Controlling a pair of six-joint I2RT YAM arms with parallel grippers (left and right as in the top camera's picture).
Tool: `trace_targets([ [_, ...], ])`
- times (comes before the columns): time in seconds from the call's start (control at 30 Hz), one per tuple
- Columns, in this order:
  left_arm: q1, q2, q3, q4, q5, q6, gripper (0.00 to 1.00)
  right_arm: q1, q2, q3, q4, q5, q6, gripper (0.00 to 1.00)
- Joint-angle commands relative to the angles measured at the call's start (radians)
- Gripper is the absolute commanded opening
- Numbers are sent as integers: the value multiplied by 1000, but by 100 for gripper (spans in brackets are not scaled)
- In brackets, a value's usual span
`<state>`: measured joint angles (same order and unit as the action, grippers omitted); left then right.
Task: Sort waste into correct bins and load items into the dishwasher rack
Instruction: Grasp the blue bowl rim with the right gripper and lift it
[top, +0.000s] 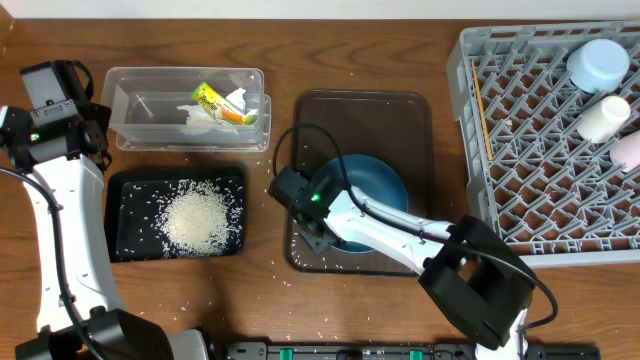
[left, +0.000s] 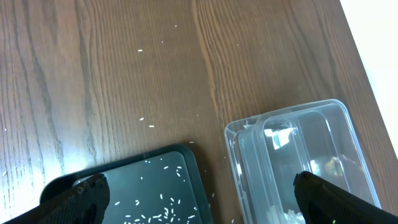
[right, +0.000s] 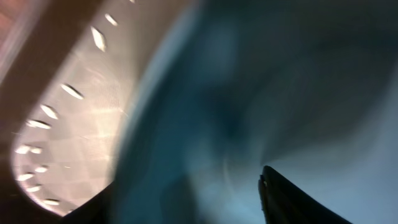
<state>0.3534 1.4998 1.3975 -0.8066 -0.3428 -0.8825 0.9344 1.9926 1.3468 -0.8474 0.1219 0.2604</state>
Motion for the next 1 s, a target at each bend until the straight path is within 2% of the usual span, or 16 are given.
trace_targets([
  [0.0, 3, 3, 9, -4, -6, 10, 97, 11, -11, -6, 8, 35, 32, 49],
  [0.07, 3, 3, 9, -4, -6, 10, 97, 16, -11, 1, 11, 35, 47, 41],
  [0.23, 3, 3, 9, -4, -6, 11, 97, 22, -11, 37, -2, 35, 50, 34],
  [0.3, 3, 3, 9, -4, -6, 11, 97, 22, -11, 59, -15, 35, 50, 25],
  [0.43, 3, 3, 9, -4, -6, 10, 98, 22, -11, 119, -40, 35, 50, 15],
  [0.53, 3, 3, 9, -4, -6, 10, 97, 21, -11, 177, -70, 35, 50, 1],
  [0.77, 3, 3, 9, -4, -6, 10, 97, -16, -12, 334, -178, 43, 35, 1],
  [0.97, 3, 3, 9, -4, -6, 10, 98, -42, -12, 349, -197, 26, 34, 1],
])
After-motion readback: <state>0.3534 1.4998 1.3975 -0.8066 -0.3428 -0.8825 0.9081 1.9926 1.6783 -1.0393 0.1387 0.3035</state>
